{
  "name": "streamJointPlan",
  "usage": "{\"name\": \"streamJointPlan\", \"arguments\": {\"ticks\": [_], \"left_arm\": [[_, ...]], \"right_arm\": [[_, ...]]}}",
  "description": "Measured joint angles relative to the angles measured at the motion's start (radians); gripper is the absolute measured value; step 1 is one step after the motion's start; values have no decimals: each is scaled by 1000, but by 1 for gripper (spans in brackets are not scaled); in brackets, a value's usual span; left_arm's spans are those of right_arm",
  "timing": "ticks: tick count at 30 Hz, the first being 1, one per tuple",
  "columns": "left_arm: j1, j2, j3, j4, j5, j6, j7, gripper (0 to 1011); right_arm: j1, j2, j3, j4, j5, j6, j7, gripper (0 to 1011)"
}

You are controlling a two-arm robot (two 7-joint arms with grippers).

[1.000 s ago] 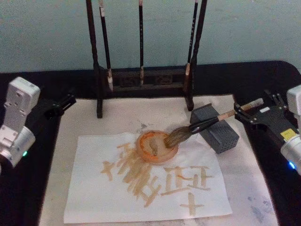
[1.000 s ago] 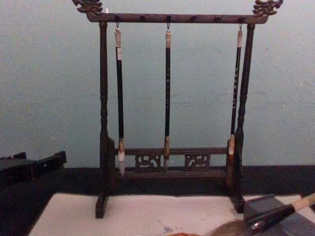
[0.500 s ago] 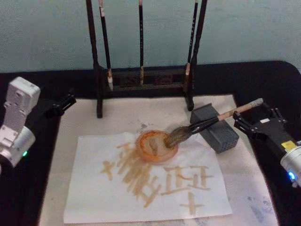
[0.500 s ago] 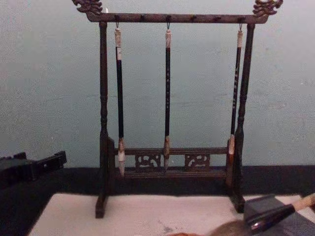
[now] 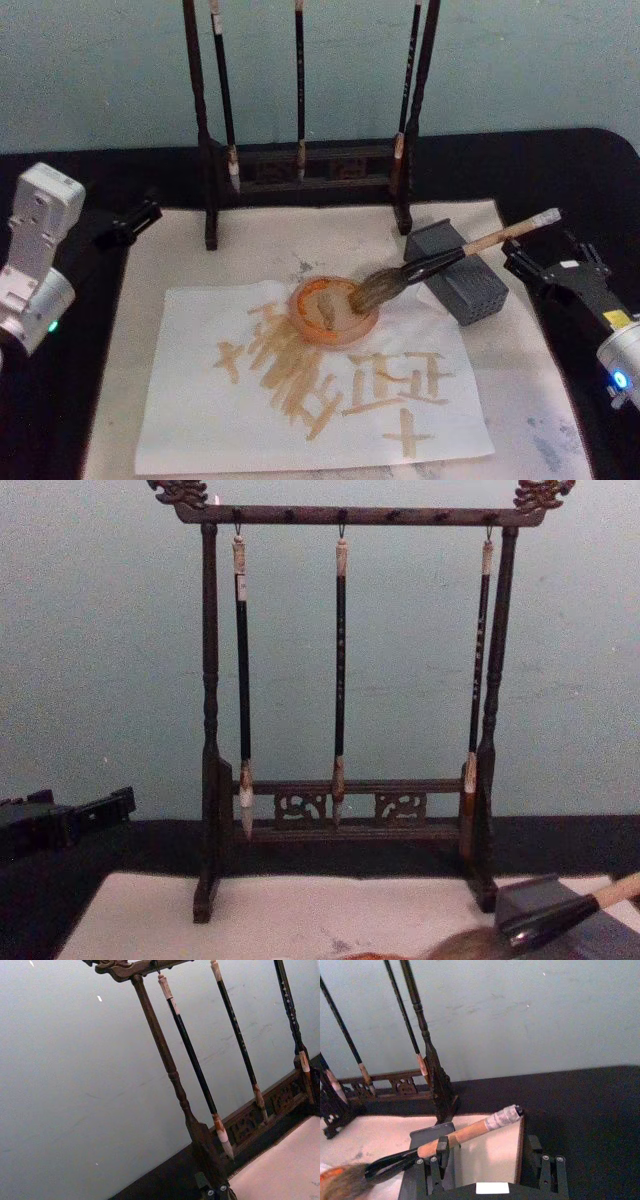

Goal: Pick up the brush from the inkstone, write on the paper, then place the brush back to its original position.

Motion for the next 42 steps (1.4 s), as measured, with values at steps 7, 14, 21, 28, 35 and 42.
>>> {"name": "streamJointPlan", "arguments": {"ticks": [7, 14, 21, 28, 35, 42], "left_arm": [[0, 0, 0, 0, 0, 0, 0, 1000], [0, 0, 0, 0, 0, 0, 0, 1000], [0, 0, 0, 0, 0, 0, 0, 1002], [0, 0, 0, 0, 0, 0, 0, 1002], [0, 0, 0, 0, 0, 0, 0, 1000], [0, 0, 0, 0, 0, 0, 0, 1002]], "right_arm": [[6, -65, 53, 63, 155, 19, 127, 1003], [24, -109, 74, 109, 294, 62, 230, 1003], [39, -119, 65, 120, 354, 79, 255, 1003], [52, -125, 54, 126, 406, 98, 265, 1003], [67, -131, 47, 139, 462, 119, 267, 1003], [68, -143, 49, 147, 522, 131, 263, 1003]]}}
